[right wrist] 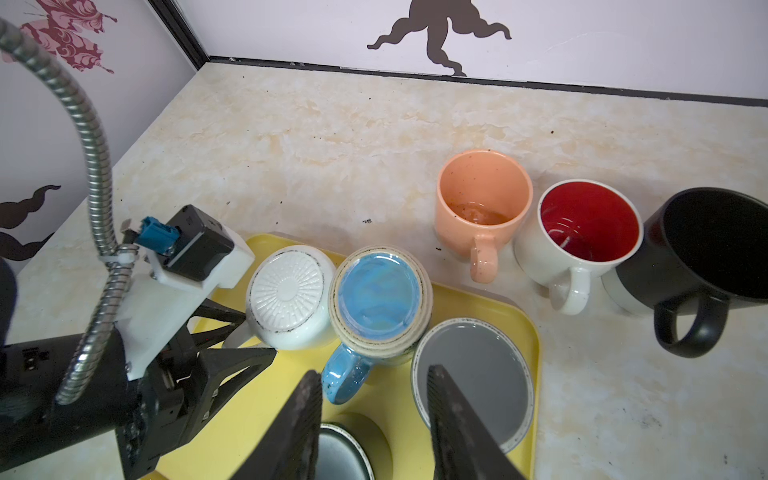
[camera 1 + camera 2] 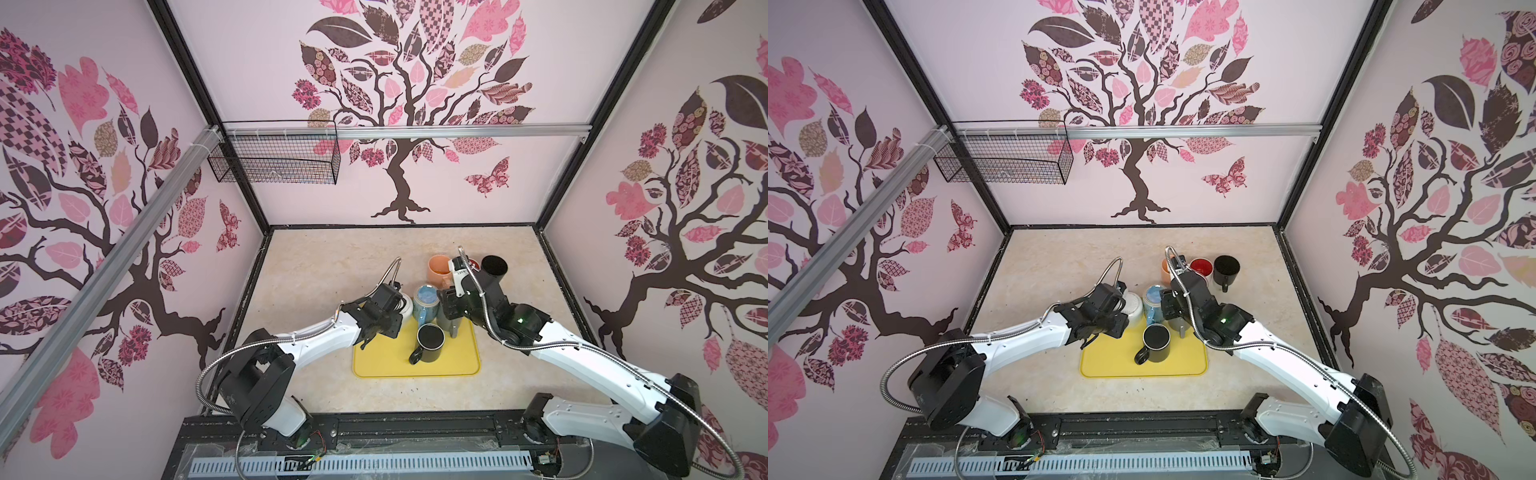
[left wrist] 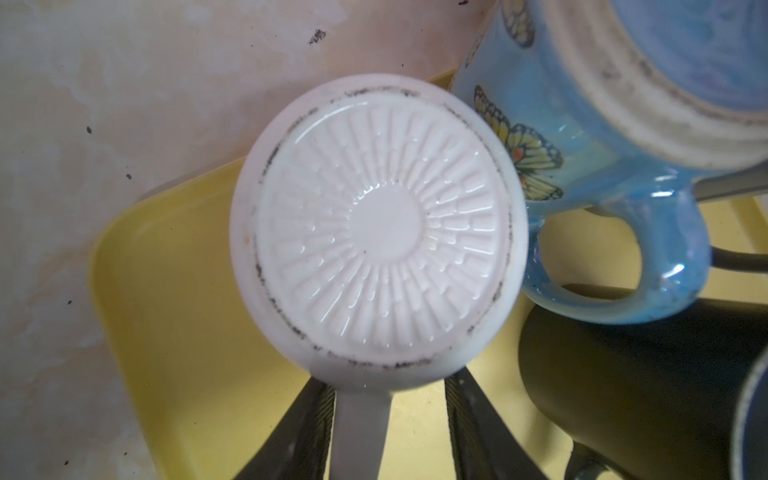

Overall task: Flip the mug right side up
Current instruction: 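Close left gripper on the white mug's handle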

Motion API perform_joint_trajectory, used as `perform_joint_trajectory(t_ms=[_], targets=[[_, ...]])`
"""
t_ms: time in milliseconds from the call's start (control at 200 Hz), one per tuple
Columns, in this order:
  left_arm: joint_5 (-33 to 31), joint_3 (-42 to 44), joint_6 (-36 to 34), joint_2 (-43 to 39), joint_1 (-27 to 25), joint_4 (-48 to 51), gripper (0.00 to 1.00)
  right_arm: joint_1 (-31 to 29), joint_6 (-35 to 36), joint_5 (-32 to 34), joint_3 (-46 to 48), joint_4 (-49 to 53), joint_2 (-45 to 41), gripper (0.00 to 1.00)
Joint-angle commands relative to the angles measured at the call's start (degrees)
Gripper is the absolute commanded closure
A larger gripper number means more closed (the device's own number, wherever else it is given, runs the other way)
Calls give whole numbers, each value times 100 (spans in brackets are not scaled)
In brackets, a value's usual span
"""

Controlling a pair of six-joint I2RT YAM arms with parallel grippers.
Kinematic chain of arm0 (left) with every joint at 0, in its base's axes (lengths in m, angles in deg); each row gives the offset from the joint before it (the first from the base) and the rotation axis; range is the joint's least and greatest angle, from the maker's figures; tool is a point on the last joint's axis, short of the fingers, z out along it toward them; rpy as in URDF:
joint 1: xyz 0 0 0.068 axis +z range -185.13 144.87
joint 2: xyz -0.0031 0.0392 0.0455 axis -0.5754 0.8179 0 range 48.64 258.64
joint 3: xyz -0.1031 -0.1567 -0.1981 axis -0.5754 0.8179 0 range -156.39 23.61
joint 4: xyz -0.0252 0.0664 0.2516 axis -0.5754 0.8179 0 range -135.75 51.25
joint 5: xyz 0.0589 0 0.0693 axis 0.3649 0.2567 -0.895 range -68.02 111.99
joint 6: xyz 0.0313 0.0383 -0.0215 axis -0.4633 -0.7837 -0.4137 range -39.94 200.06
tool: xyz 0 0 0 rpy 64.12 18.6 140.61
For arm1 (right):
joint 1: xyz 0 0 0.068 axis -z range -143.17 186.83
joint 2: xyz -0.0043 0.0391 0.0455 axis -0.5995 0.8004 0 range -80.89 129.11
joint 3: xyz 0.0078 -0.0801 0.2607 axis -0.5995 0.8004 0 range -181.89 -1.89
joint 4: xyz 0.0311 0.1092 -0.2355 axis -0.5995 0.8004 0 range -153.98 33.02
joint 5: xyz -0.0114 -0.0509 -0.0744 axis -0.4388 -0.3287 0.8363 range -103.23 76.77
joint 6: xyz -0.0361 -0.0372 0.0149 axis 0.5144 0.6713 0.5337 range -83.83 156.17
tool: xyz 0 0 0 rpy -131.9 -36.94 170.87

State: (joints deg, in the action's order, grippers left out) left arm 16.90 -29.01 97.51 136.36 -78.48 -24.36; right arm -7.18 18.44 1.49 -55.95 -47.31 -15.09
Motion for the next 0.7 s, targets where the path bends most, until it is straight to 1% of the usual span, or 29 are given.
perform_joint_trajectory(t_ms=[0, 120, 445, 570, 650, 695], targets=[[-88, -342, -68, 74, 37, -55, 57, 14, 94, -29, -8, -93, -112, 55], [-142, -390, -33, 147, 55, -38, 60, 7, 95, -31, 18, -124, -129, 55], [-516, -488, -27, 368, 66, -100, 77, 11, 109, -13, 69, -176, -256, 55], [-705, -490, -44, 429, 73, -92, 79, 9, 110, -22, 71, -181, -278, 55], [-823, -503, -51, 454, 73, -65, 82, 14, 95, -22, 82, -189, -287, 55], [-890, -488, -57, 461, 71, -51, 86, 10, 96, -28, 89, -189, -316, 55]])
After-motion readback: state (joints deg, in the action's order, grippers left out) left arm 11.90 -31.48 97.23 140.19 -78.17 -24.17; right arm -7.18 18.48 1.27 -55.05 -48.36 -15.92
